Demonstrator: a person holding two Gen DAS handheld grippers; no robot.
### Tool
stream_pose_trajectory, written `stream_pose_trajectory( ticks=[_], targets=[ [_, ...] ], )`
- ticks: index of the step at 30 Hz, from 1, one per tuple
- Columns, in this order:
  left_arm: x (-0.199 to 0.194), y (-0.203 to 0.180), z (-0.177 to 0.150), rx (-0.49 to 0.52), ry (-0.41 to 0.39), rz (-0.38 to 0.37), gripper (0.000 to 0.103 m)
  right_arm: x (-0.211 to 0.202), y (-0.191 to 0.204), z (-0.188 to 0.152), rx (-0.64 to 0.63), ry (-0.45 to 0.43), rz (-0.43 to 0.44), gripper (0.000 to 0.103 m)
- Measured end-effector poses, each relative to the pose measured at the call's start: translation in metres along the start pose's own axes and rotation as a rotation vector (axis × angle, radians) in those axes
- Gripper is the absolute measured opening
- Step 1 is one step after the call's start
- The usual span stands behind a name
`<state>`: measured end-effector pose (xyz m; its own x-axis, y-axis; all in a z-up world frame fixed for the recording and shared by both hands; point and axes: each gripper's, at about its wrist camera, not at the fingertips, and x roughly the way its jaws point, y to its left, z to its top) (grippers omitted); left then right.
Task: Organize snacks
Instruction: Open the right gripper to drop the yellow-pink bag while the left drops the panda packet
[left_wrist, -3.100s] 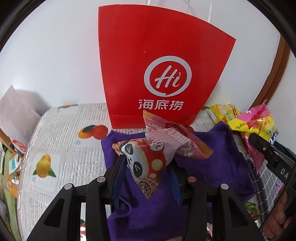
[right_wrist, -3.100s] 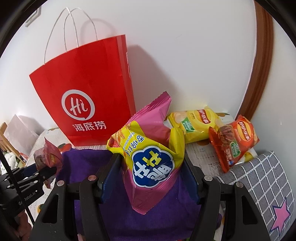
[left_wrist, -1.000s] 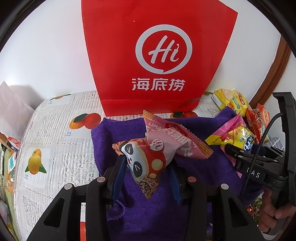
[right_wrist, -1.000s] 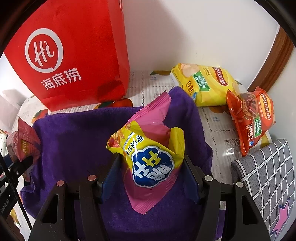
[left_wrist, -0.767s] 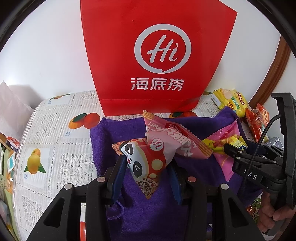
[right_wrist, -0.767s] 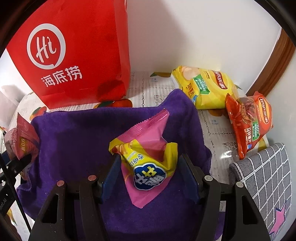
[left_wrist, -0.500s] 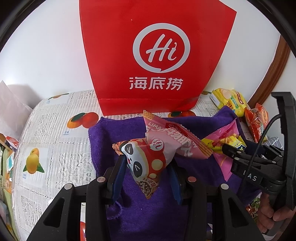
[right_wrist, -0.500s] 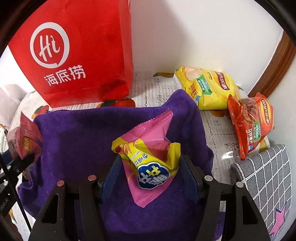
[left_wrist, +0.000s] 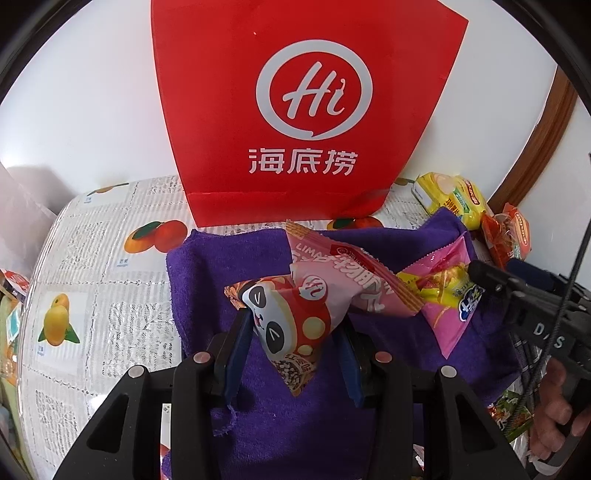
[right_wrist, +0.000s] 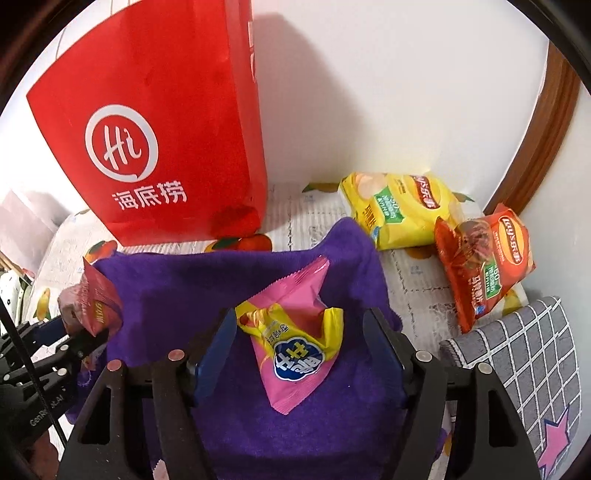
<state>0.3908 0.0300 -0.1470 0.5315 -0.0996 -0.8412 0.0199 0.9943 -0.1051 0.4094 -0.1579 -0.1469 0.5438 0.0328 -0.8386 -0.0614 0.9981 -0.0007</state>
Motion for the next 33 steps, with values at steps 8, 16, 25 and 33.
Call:
stream_pose_trajectory(
  ticks=[8, 16, 25, 33],
  targets=[
    [0.012, -0.002, -0.002, 0.002, 0.037, 0.029, 0.042, -0.002, -0.008, 0.001, 0.028, -0.023, -0.046, 0.07],
    [0.014, -0.003, -0.002, 0.002, 0.05, 0.036, 0.042, 0.001, -0.002, 0.003, 0.039, 0.026, 0.035, 0.07],
    [0.016, -0.007, -0.001, 0.019, 0.061, 0.037, 0.043, -0.015, 0.007, 0.004, 0.006, -0.034, 0.012, 0.07],
    [0.007, -0.004, 0.002, 0.013, 0.034, 0.027, 0.061, -0.011, 0.012, 0.003, -0.011, -0.006, 0.023, 0.07]
  ],
)
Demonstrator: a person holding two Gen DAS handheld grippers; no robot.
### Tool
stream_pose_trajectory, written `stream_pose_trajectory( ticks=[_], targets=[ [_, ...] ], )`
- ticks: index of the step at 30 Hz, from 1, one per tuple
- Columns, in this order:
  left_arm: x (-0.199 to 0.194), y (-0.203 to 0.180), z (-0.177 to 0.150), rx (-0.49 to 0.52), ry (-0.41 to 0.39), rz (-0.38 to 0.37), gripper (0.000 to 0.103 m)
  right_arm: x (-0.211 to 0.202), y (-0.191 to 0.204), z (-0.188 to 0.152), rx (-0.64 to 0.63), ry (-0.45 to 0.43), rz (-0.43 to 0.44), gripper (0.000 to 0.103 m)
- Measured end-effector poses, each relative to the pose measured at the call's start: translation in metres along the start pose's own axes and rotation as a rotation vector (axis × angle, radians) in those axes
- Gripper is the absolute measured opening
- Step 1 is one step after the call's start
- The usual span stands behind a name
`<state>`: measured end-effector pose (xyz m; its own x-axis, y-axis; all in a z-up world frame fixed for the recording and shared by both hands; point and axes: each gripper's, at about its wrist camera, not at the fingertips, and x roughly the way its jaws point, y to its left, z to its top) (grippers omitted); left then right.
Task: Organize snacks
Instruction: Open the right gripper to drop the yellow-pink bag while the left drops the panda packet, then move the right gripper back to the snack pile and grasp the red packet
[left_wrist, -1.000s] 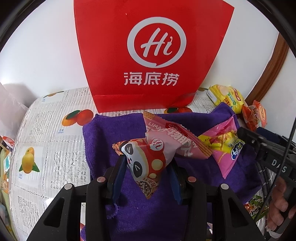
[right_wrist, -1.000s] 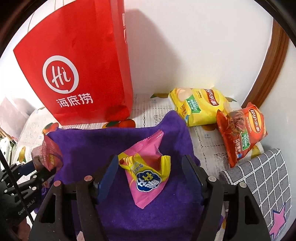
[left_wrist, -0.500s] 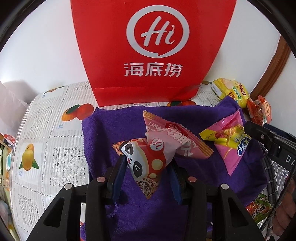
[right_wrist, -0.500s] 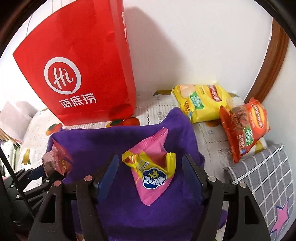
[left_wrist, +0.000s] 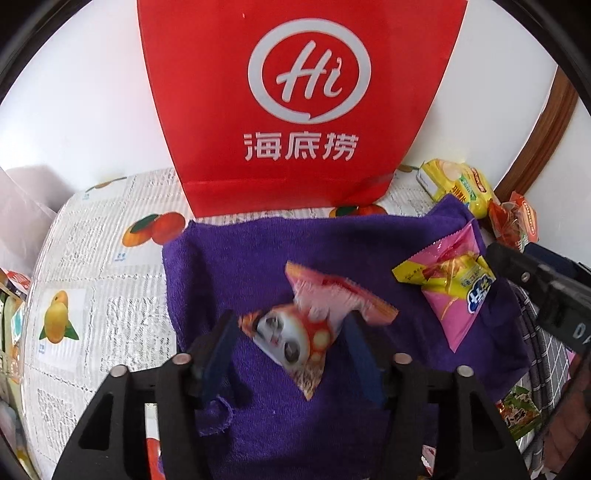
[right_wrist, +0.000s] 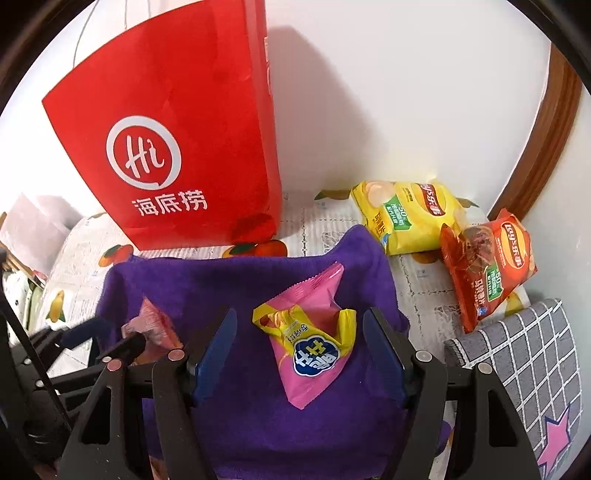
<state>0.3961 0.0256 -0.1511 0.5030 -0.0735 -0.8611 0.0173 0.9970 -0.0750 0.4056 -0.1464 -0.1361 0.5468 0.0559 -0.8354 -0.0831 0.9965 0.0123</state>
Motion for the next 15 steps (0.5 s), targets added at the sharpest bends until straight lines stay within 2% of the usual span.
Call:
stream_pose_trajectory(
  ticks=[6, 11, 15],
  targets=[
    [-0.008, 0.0, 0.003, -0.006, -0.02, -0.002, 0.063, -0.01, 0.006, 0.0, -0.017, -0.025, 0.013, 0.07],
    [-0.021, -0.002, 0.004, 0.004, -0.051, 0.003, 0.063, -0.023, 0.006, -0.006, 0.017, -0.045, 0.038, 0.07],
    [-0.036, 0.0, 0.007, 0.0, -0.086, -0.01, 0.063, -0.028, 0.01, -0.024, -0.004, -0.005, 0.097, 0.07]
  ],
)
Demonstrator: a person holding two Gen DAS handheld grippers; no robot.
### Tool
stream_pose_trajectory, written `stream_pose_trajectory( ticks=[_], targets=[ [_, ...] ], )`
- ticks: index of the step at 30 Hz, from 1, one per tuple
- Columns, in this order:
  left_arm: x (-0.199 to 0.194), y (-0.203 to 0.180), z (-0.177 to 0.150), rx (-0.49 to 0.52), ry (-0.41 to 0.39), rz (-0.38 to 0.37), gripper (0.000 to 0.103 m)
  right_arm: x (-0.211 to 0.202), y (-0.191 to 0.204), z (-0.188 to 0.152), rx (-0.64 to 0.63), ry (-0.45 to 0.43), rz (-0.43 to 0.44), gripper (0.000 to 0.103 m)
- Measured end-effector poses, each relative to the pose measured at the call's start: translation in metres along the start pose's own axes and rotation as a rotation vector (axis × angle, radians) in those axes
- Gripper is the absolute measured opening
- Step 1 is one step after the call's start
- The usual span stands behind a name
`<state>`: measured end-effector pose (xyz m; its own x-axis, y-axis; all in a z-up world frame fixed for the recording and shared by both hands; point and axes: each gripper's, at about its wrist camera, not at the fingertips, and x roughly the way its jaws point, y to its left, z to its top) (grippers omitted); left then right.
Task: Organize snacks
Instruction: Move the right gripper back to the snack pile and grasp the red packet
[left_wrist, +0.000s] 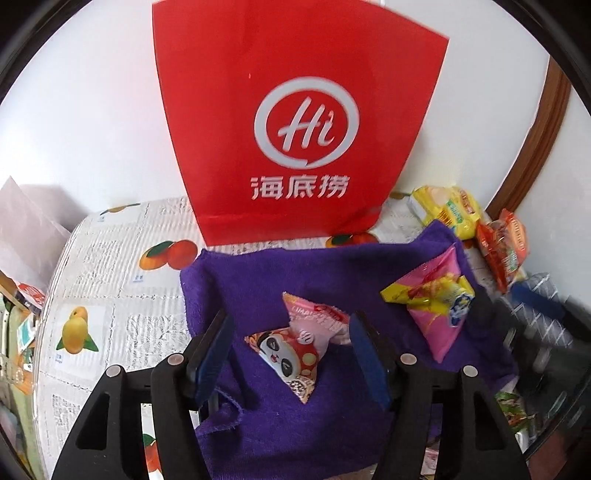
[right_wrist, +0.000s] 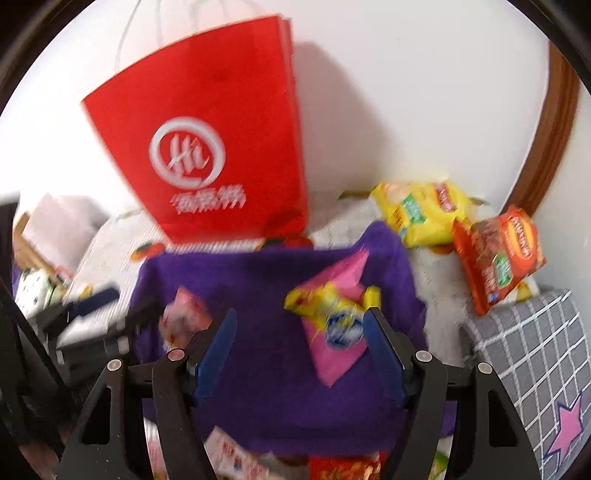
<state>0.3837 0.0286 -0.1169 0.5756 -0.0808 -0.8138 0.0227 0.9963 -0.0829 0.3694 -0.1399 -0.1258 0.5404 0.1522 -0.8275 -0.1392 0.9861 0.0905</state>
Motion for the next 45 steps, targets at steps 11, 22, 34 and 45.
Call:
stream_pose_trajectory(
  ticks=[11, 22, 34, 45],
  targets=[
    [-0.039, -0.02, 0.001, 0.054, -0.066, -0.066, 0.063, -0.058, -0.037, -0.062, 0.107, -0.036, -0.072, 0.07],
    [-0.059, -0.028, -0.004, 0.078, -0.076, -0.092, 0.062, -0.059, -0.062, -0.123, 0.203, 0.046, -0.137, 0.07],
    [-0.06, -0.014, -0.001, 0.034, -0.054, -0.125, 0.062, -0.01, -0.039, -0.157, 0.179, 0.187, -0.108, 0.07],
    [-0.059, -0.012, 0.001, 0.03, -0.045, -0.126, 0.063, 0.0, -0.023, -0.165, 0.144, 0.133, -0.178, 0.075]
  ],
)
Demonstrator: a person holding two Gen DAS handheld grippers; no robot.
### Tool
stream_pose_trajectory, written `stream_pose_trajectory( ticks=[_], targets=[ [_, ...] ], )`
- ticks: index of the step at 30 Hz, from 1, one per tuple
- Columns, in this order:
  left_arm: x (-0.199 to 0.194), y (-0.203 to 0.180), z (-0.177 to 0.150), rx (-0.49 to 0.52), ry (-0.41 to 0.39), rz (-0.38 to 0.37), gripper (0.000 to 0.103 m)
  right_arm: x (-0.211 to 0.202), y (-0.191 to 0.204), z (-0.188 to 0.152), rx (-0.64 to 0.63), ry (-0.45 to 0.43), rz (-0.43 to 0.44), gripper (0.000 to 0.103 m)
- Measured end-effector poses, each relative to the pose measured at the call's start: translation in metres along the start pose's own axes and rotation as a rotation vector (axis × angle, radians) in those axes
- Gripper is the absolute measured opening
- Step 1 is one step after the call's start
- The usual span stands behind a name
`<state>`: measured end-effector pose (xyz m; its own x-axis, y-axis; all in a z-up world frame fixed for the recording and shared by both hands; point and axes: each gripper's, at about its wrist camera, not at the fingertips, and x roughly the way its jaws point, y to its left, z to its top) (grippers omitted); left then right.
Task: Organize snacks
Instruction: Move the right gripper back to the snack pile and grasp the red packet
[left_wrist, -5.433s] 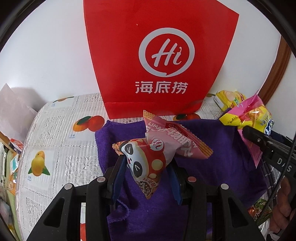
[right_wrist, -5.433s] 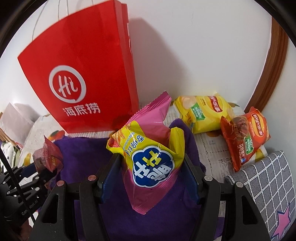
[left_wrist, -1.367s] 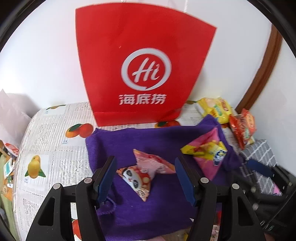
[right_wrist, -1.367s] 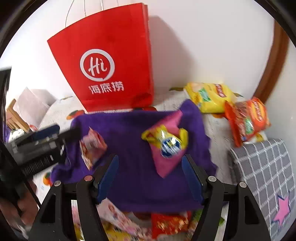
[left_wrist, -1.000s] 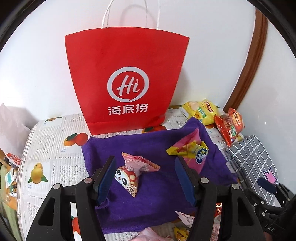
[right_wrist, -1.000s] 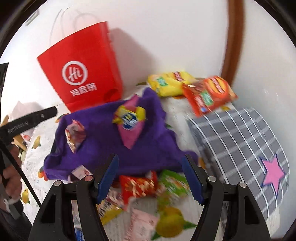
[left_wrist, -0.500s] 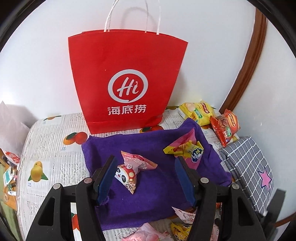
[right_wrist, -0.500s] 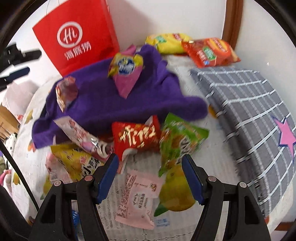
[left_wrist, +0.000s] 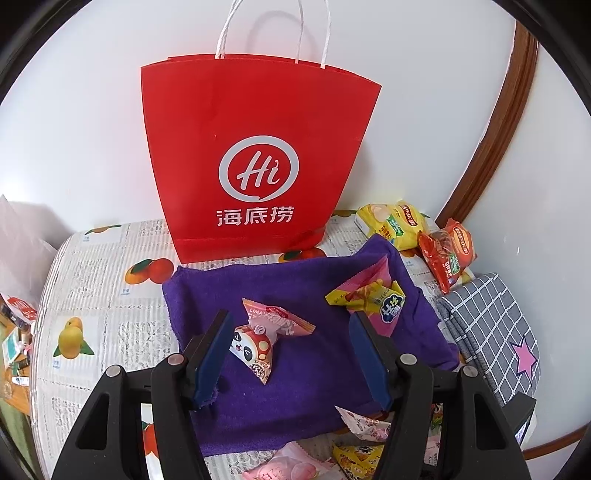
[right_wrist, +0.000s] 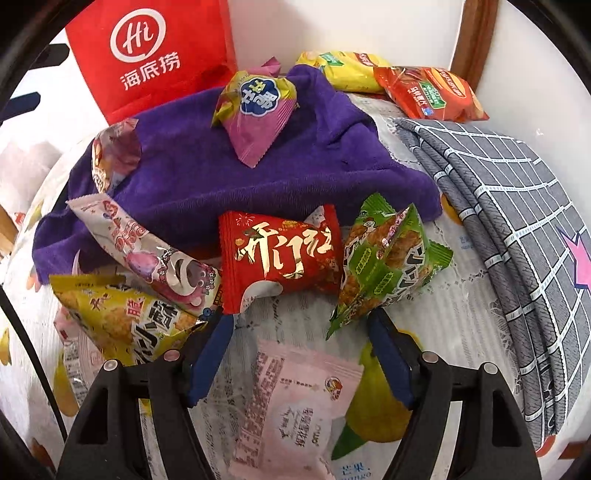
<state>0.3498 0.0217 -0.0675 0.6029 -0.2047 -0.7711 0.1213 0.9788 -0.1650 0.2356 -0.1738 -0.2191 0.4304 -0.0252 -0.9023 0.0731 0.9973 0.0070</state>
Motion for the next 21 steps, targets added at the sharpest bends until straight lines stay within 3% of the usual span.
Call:
stream_pose_trajectory(
  ticks=[3, 11, 16, 21],
  targets=[
    [0.0, 0.0, 0.0, 0.0, -0.001, 0.0, 0.062, -0.001, -0.001, 0.0, 0.0, -0.017, -0.003, 0.069],
    [0.001, 0.001, 0.0, 0.001, 0.004, 0.006, 0.062, -0.005, -0.005, -0.001, 0.005, -0.033, -0.027, 0.04],
    [0.002, 0.0, 0.001, 0.0, 0.004, 0.004, 0.062, -0.012, -0.011, -0.001, 0.028, -0.012, 0.028, 0.041],
    [0.003, 0.001, 0.001, -0.001, 0.01, 0.004, 0.063, -0.022, -0.004, 0.003, -0.009, -0.054, 0.056, 0.061]
  ],
)
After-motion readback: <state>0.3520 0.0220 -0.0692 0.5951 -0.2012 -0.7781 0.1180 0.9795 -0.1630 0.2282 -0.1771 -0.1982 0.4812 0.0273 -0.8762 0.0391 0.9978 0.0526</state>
